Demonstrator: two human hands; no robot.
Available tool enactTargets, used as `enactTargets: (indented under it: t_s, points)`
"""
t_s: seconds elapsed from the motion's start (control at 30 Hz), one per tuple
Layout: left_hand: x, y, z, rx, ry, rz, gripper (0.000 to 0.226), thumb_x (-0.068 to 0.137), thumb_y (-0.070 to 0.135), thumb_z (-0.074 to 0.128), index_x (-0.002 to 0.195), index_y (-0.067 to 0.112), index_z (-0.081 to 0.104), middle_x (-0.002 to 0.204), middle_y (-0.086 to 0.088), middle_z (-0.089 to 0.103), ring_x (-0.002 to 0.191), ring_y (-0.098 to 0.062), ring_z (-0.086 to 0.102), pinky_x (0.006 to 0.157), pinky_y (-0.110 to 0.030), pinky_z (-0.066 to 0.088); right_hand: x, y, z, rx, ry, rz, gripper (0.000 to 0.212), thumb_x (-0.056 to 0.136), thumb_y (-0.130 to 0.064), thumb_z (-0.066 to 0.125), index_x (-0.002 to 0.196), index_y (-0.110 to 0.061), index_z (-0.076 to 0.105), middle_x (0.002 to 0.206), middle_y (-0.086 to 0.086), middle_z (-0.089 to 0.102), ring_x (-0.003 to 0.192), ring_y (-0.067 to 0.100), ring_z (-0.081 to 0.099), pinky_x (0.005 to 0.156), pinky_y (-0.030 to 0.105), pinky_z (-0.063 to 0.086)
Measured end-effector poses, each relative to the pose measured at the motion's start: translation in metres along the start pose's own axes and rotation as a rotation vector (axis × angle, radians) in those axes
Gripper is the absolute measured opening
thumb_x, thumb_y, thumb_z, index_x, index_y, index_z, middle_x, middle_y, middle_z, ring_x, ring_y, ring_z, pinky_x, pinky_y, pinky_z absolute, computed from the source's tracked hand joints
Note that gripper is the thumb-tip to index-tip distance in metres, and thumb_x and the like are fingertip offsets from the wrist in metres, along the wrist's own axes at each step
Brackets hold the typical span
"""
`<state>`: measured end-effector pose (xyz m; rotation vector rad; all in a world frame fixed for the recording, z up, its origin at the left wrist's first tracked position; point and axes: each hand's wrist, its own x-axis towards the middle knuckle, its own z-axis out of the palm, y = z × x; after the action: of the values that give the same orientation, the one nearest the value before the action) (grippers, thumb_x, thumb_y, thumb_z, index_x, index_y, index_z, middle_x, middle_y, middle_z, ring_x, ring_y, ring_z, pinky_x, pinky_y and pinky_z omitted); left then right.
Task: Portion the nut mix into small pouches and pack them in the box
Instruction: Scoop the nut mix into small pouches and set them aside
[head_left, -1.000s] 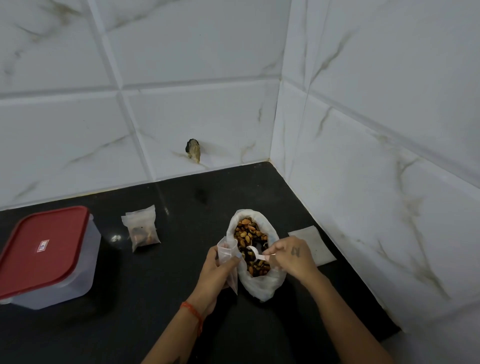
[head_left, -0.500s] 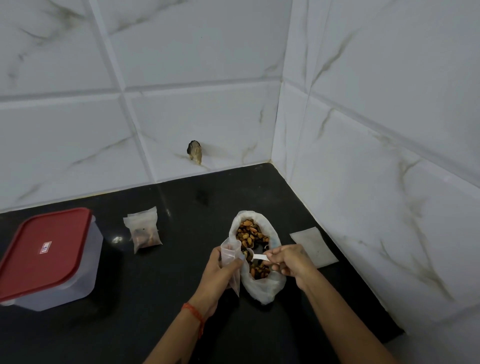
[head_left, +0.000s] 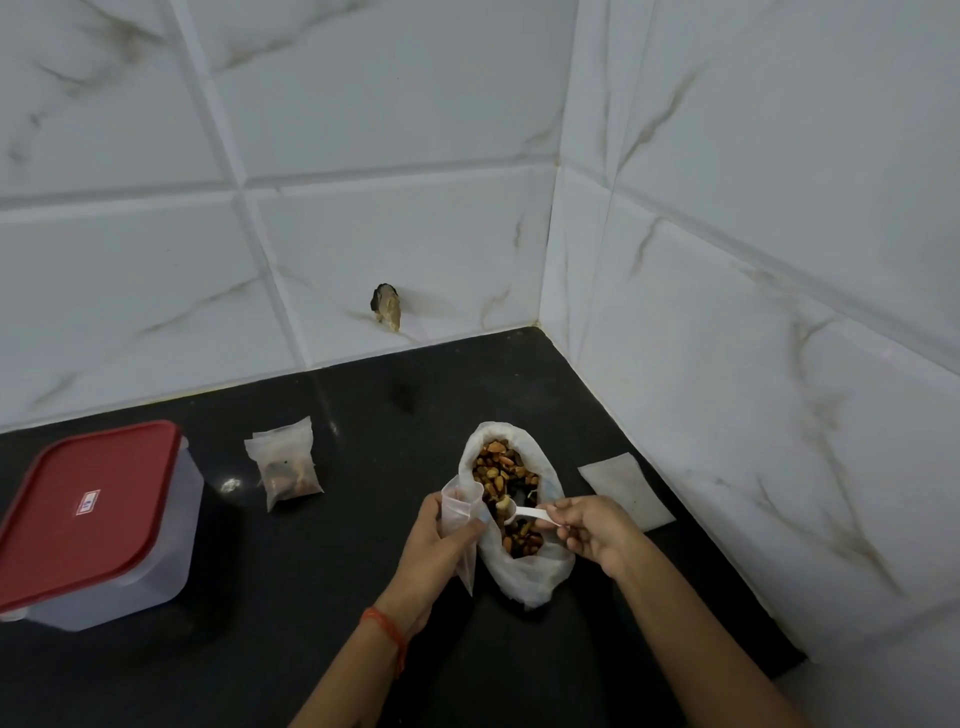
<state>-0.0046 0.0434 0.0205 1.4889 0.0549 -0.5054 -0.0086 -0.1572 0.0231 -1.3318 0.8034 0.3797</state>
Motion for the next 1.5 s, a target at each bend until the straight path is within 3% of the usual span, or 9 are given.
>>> enactTargets:
  t_s: [0.33,0.53,0.63,0.77,0.87,0.93,1.03,1.4,1.5]
  points:
    - [0.002,0.005,-0.003,0.272,0.092,0.191,0.043,0.079,0.025,0.074,0.112,0.036,0.049,0.113,0.012,0.058,0.104,-0.005,0.057,0.077,-0.018,0.048,-0.022,-0.006,-0.017,0.127,0.062,-0.145,0.015,0.09,-0.002,0.055,0.089,-0.008,0.069,0.068,0.002,0.07,0.057,0.006,0.052,0.045,0.014,0.043]
    - [0.009,0.013,0.006,0.357,0.094,0.334,0.048,0.074,0.034,0.078,0.111,0.041,0.048,0.114,0.012,0.06,0.109,-0.006,0.058,0.092,-0.036,0.052,-0.067,-0.029,-0.003,0.142,0.034,-0.36,0.014,0.089,-0.006,0.059,0.092,-0.01,0.071,0.075,0.002,0.072,0.056,0.005,0.053,0.052,0.016,0.045]
    - [0.01,0.017,0.011,0.308,0.086,0.352,0.046,0.075,0.032,0.078,0.111,0.039,0.049,0.112,0.012,0.062,0.106,-0.005,0.059,0.092,-0.035,0.053,-0.078,-0.028,0.011,-0.069,0.091,-0.601,0.014,0.087,-0.007,0.064,0.09,-0.016,0.073,0.072,-0.001,0.07,0.057,0.004,0.058,0.052,0.016,0.047]
    - [0.008,0.02,0.015,0.247,0.084,0.364,0.044,0.075,0.03,0.079,0.11,0.034,0.052,0.106,0.01,0.066,0.1,-0.003,0.063,0.085,-0.028,0.055,-0.069,-0.013,0.019,-0.651,0.302,-1.215,0.014,0.084,-0.014,0.067,0.093,-0.021,0.076,0.08,-0.013,0.072,0.075,-0.001,0.065,0.066,0.009,0.05]
    - [0.009,0.019,0.016,0.221,0.09,0.361,0.045,0.075,0.028,0.079,0.111,0.031,0.052,0.106,0.01,0.066,0.1,-0.004,0.063,0.084,-0.026,0.055,-0.062,-0.006,0.014,-0.772,0.358,-1.449,0.02,0.084,-0.025,0.058,0.094,-0.023,0.076,0.081,-0.012,0.073,0.07,0.001,0.063,0.063,0.015,0.05]
    - [0.009,0.018,0.015,0.203,0.088,0.351,0.046,0.075,0.027,0.08,0.112,0.03,0.052,0.107,0.01,0.066,0.099,-0.004,0.064,0.085,-0.028,0.055,-0.061,-0.006,0.011,-0.772,0.358,-1.499,0.02,0.083,-0.024,0.058,0.092,-0.022,0.076,0.081,-0.011,0.073,0.07,0.005,0.063,0.062,0.021,0.052]
    - [0.008,0.019,0.016,0.172,0.077,0.334,0.047,0.074,0.026,0.08,0.112,0.029,0.052,0.107,0.009,0.065,0.099,-0.004,0.064,0.085,-0.03,0.056,-0.061,-0.007,0.011,-0.71,0.355,-1.542,0.017,0.082,-0.019,0.06,0.088,-0.019,0.076,0.083,-0.01,0.073,0.077,0.003,0.064,0.07,0.016,0.05]
    - [0.003,0.018,0.016,0.109,0.078,0.34,0.047,0.075,0.021,0.079,0.113,0.024,0.052,0.107,0.006,0.066,0.098,-0.007,0.065,0.084,-0.031,0.057,-0.065,-0.009,0.014,-0.601,0.29,-1.508,0.017,0.081,-0.021,0.061,0.087,-0.017,0.076,0.084,-0.007,0.074,0.079,0.006,0.067,0.068,0.025,0.056]
    - [0.004,0.016,0.015,0.094,0.068,0.327,0.048,0.075,0.021,0.08,0.113,0.025,0.051,0.108,0.004,0.065,0.099,-0.01,0.065,0.085,-0.037,0.057,-0.064,-0.007,0.015,-0.552,0.3,-1.496,0.012,0.078,-0.01,0.07,0.087,-0.016,0.076,0.084,-0.007,0.073,0.08,0.005,0.068,0.069,0.024,0.056]
